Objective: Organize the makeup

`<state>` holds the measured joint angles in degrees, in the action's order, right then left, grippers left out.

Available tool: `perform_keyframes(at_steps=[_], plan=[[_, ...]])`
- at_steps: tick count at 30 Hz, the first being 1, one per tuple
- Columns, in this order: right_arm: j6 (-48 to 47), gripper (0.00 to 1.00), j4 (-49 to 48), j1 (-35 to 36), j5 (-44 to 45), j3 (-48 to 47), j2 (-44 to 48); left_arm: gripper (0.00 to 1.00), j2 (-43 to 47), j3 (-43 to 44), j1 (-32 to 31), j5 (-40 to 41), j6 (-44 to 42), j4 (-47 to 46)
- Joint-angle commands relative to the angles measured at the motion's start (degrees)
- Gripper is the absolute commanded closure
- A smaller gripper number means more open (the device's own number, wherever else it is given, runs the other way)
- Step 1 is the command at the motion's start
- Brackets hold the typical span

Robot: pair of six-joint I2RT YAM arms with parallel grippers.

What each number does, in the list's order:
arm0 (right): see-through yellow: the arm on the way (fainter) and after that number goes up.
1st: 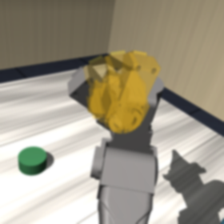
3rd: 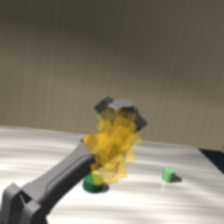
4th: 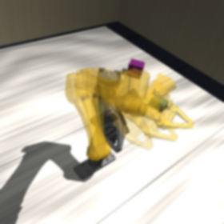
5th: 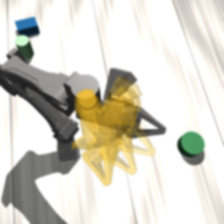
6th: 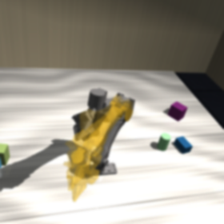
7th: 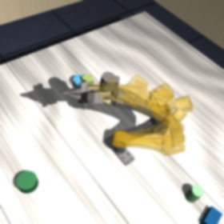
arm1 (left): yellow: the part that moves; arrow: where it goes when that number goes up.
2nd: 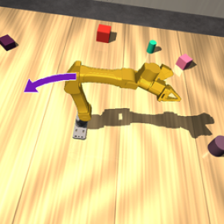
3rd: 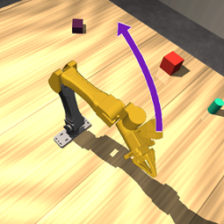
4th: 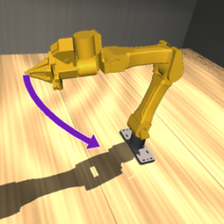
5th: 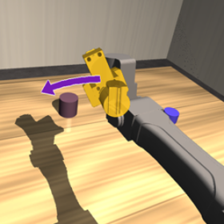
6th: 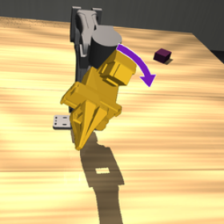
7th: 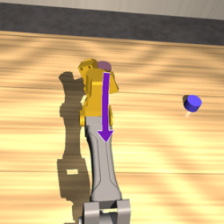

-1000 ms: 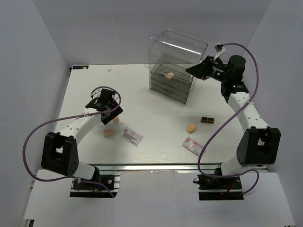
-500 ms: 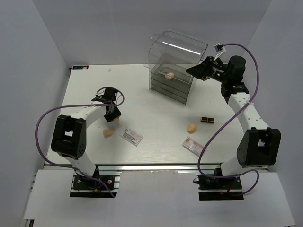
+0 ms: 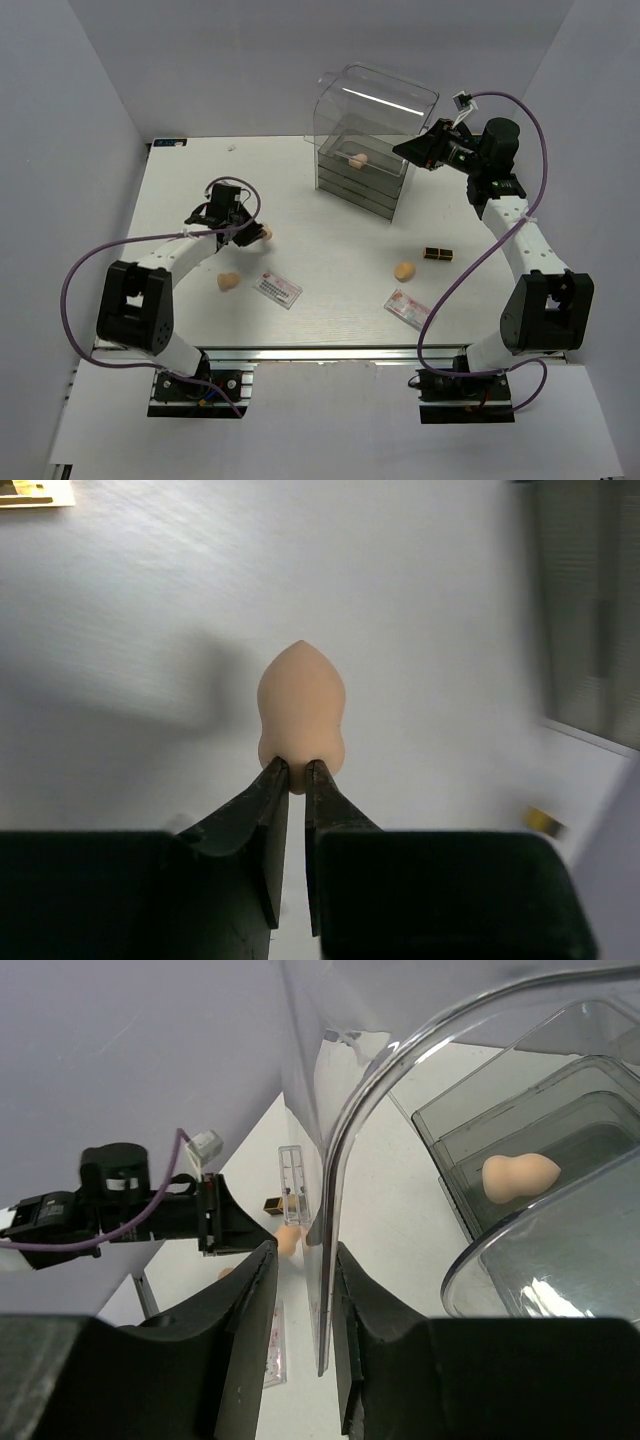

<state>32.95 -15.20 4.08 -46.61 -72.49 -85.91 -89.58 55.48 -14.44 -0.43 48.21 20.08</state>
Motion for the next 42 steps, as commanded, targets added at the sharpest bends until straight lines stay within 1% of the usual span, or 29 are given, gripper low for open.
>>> perform_keyframes(at_steps=[1, 2, 3, 5, 6, 7, 8, 9, 12, 14, 15, 16, 21, 23, 25, 29, 31, 32, 33, 37, 38, 39, 40, 42], plan=[[-0.25, 0.67, -3.78, -0.21, -1.64, -0.99, 3.29, 1.0, 5.9, -3.09, 0.02, -14.4, 8.02, -18.43], [-0.34, 0.67, -3.7, -0.3, -1.56, -0.99, 3.29, 1.0, 6.0, -4.32, -0.06, -16.52, 13.18, -23.28], [-0.6, 0.67, -3.61, -0.3, -1.55, -0.99, 3.29, 1.0, 5.91, -6.68, -0.15, -19.84, 16.27, -32.46], [-0.61, 0.66, -3.52, -0.3, -1.47, -0.81, 3.38, 1.0, 4.25, -8.63, -1.12, -21.71, 22.25, -41.48], [-0.61, 0.66, -3.52, -0.38, -1.47, -0.73, 3.47, 1.0, 3.11, -9.33, -1.56, -22.77, 27.68, -49.18], [-0.61, 0.66, -3.52, -0.38, -1.47, -0.64, 3.47, 1.0, 1.88, -9.17, -2.78, -23.04, 29.99, -52.56], [-0.69, 0.66, -3.52, -0.38, -1.47, -0.64, 3.47, 1.0, -1.18, -8.73, -3.4, -23.3, 33.85, -55.55], [-0.78, 0.66, -3.43, -0.38, -1.38, -0.64, 3.55, 1.0, -2.95, -6.64, -4.01, -23.74, 35.45, -59.5], [-0.78, 0.66, -3.52, -0.38, -1.47, -0.64, 3.64, 1.0, -9.81, -2.68, -6.65, -24.18, 40.03, -64.88], [-0.69, 0.66, -3.52, -0.38, -1.38, -0.46, 3.73, 1.0, -13.06, 1.63, -8.15, -23.57, 42.92, -67.26], [-0.78, 0.66, -3.52, -0.38, -1.38, -0.46, 3.73, 1.0, -16.12, 3.12, -8.5, -23.39, 43.72, -69.36], [-0.69, 0.66, -3.52, -0.38, -1.47, -0.46, 3.9, 1.0, -17.63, 6.45, -9.11, -23.22, 44.25, -69.99], [-0.69, 0.66, -3.61, -0.3, -1.47, 0.15, 4.17, 1.0, -26.06, 15.26, -10.08, -22.51, 47.06, -72.71], [-0.69, 0.66, -3.69, -0.38, -1.38, 0.33, 4.35, 1.0, -27.92, 18.67, -10.44, -22.51, 48.29, -73.07], [-0.69, 0.66, -3.69, -0.38, -1.38, 0.51, 4.35, 1.0, -30.11, 20.36, -10.52, -22.25, 49.0, -72.9], [-0.52, 0.66, -3.87, -0.47, -1.29, 0.68, 4.43, 1.0, -31.79, 22.73, -10.88, -20.5, 49.53, -71.32], [-0.34, 0.66, -3.96, -0.47, -1.47, 0.77, 4.35, 0.95, -32.32, 23.44, -10.88, -19.26, 49.88, -70.26], [-0.25, 0.66, -3.96, -0.39, -1.38, 0.77, 4.35, 0.9, -33.02, 23.88, -10.88, -18.91, 50.32, -70.0], [-0.25, 0.66, -4.13, -0.47, -1.38, 0.77, 4.35, 0.87, -33.37, 24.93, -10.96, -18.3, 50.58, -69.3], [-0.25, 0.66, -4.22, -0.47, -1.47, 0.77, 4.35, 0.83, -35.31, 28.26, -11.05, -17.16, 51.11, -67.63], [-0.17, 0.66, -4.22, -0.47, -1.47, 0.94, 4.43, 0.8, -35.57, 29.06, -11.14, -17.06, 51.02, -66.93], [-0.17, 0.66, -4.22, -0.47, -1.47, 0.86, 4.43, 0.66, -36.1, 29.68, -11.23, -16.98, 50.94, -65.27], [-0.25, 0.66, -4.22, -0.47, -1.47, 0.86, 4.52, 0.61, -36.19, 30.81, -11.23, -16.98, 50.76, -64.56], [-0.17, 0.66, -4.22, -0.56, -1.47, 0.86, 4.61, 0.57, -36.45, 31.61, -11.23, -17.15, 50.32, -63.15]])
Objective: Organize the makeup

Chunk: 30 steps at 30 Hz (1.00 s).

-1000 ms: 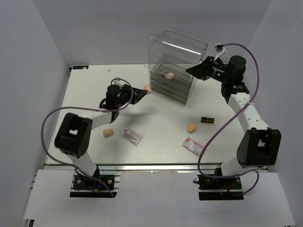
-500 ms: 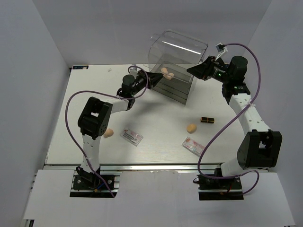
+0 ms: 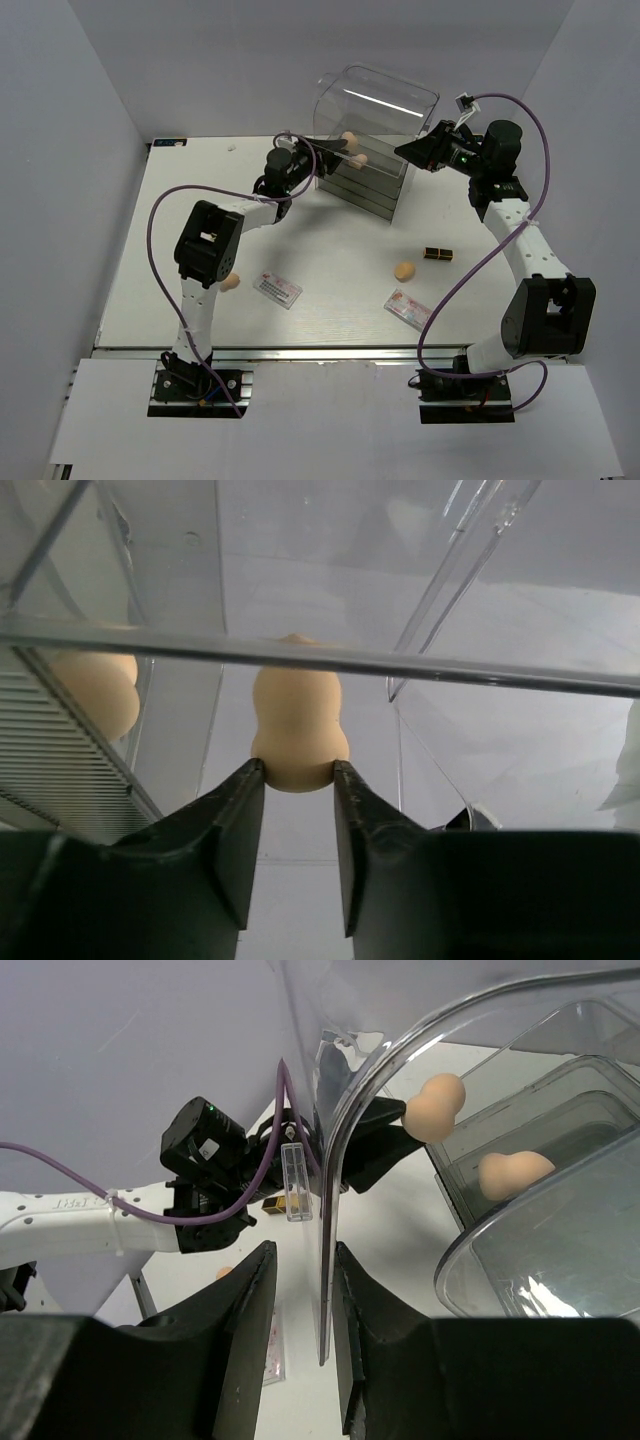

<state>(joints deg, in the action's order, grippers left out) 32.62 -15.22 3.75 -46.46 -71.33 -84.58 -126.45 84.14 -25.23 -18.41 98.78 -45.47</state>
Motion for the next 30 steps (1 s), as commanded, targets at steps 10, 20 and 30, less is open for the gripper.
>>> perform_keyframes(at_steps=[10, 20, 30], plan=[[0.6, 0.66, -4.64, -0.23, -1.8, -0.3, 3.1, 0.47, 2.61, 1.29, -0.52, -0.57, -0.34, 3.02], [0.86, 0.66, -4.82, -0.23, -1.88, -0.74, 2.84, 0.86, 9.62, -5.11, -0.43, -3.29, -4.45, 7.12], [1.04, 0.66, -4.82, -0.23, -1.88, -0.83, 2.75, 1.0, 28.79, -17.68, -0.08, 5.83, -22.48, 40.87]])
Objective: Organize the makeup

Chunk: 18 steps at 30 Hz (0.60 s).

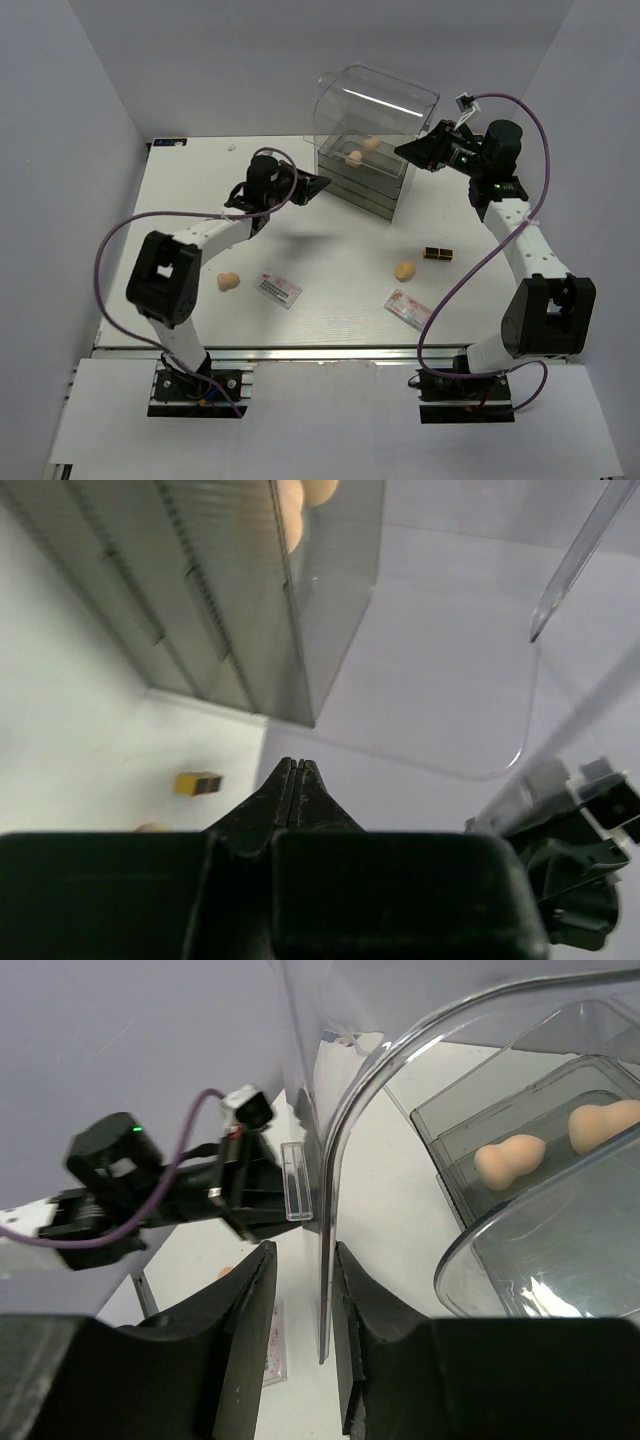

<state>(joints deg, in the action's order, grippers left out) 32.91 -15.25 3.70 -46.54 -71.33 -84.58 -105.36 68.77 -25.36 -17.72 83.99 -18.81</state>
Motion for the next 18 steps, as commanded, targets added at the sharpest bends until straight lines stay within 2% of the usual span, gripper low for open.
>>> perform_keyframes(at_steps=[1, 2, 4, 5, 8, 9, 11, 13, 18], plan=[[0.67, 0.66, -4.79, -0.19, -1.8, -0.83, 2.84, 1.0, 11.11, -3.11, 0.23, 6.8, -8.39, 17.54], [0.58, 0.66, -4.71, -0.19, -1.88, -0.74, 2.75, 0.95, 12.62, -4.6, 0.4, 8.56, -9.18, 25.15], [0.58, 0.66, -4.62, -0.19, -1.71, -0.57, 2.84, 0.77, 17.35, -6.71, 1.02, 13.39, -8.32, 31.0], [0.49, 0.66, -4.62, -0.19, -1.79, -0.56, 2.84, 0.6, 18.95, -8.03, 1.28, 14.97, -7.44, 36.25], [0.41, 0.66, -4.44, -0.19, -1.79, -0.56, 2.75, 0.38, 25.26, -12.69, 2.16, 21.56, -4.81, 42.78], [0.49, 0.66, -4.36, -0.19, -1.8, -0.56, 2.66, 0.17, 26.95, -13.83, 2.25, 26.02, -4.01, 48.02], [0.4, 0.66, -4.27, -0.19, -1.62, -0.65, 2.66, 0.02, 30.63, -14.28, 2.42, 30.52, -2.78, 55.41], [0.4, 0.66, -4.27, -0.19, -1.62, -0.65, 2.57, 0.02, 32.32, -14.37, 2.69, 35.27, -0.85, 59.83], [0.32, 0.66, -4.18, -0.19, -1.53, -0.48, 2.57, 0.02, 34.17, -16.12, 3.39, 38.54, 3.19, 67.75]])
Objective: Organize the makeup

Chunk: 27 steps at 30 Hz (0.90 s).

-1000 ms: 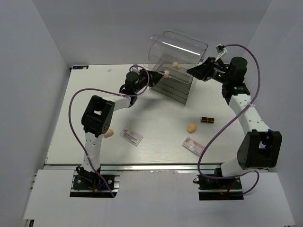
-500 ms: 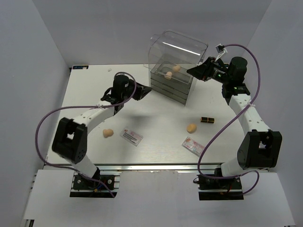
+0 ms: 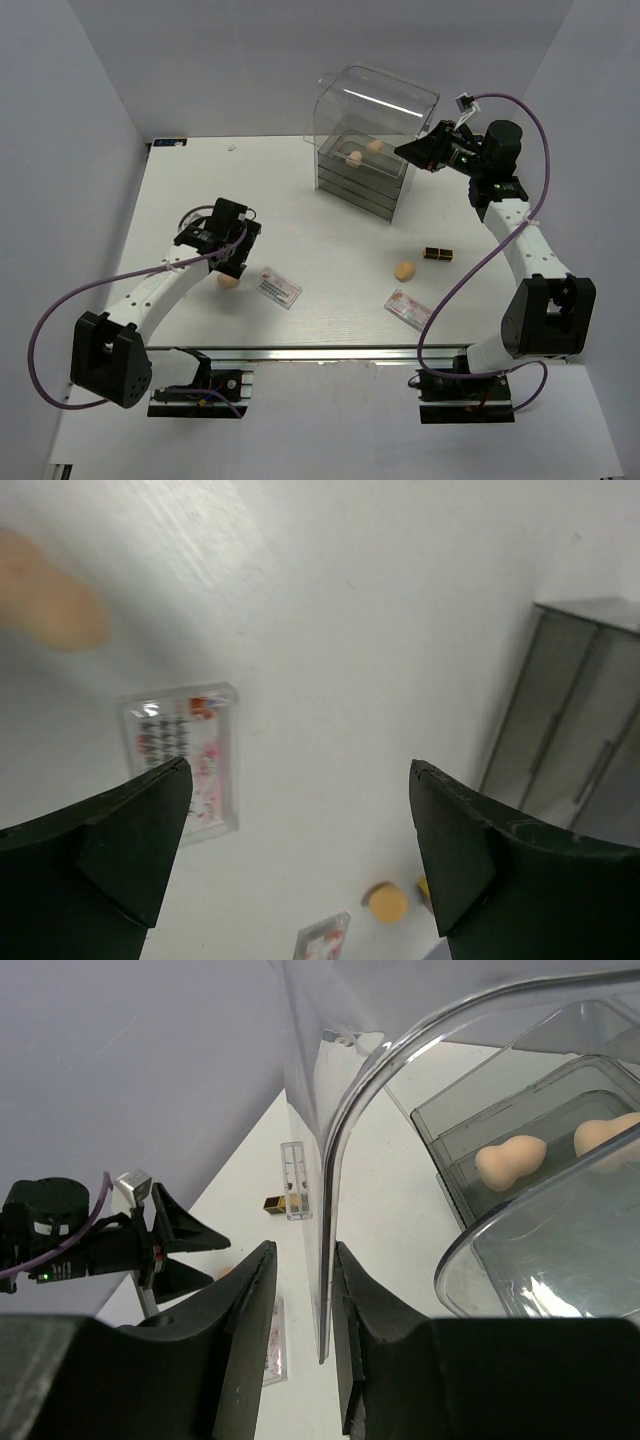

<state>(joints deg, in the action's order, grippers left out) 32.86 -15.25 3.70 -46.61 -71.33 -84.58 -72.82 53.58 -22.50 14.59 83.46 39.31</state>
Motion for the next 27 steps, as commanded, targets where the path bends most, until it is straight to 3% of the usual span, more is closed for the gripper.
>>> perform_keyframes(at_steps=[1, 5, 11, 21, 27], plan=[[0.45, 0.66, -4.27, -0.19, -1.47, -0.56, 2.57, 0.02, 1.19, -1.11, 0.88, 6.33, 5.73, 11.12], [0.18, 0.66, -4.0, -0.19, -1.47, -0.39, 2.92, 0.02, -1.45, -2.86, 3.95, 4.23, 7.68, 16.67], [0.1, 0.66, -4.0, -0.19, -1.55, -0.21, 2.93, 0.17, -3.03, -5.86, 11.16, 2.28, 3.64, 11.58], [-0.08, 0.66, -3.74, -0.28, -1.47, -0.04, 3.36, 0.18, -10.32, -2.34, 14.33, -0.08, -1.19, 7.54], [-0.08, 0.66, -3.65, -0.28, -1.29, -0.12, 3.36, 0.36, -10.68, -4.45, 14.59, -1.67, -1.02, 5.17]])
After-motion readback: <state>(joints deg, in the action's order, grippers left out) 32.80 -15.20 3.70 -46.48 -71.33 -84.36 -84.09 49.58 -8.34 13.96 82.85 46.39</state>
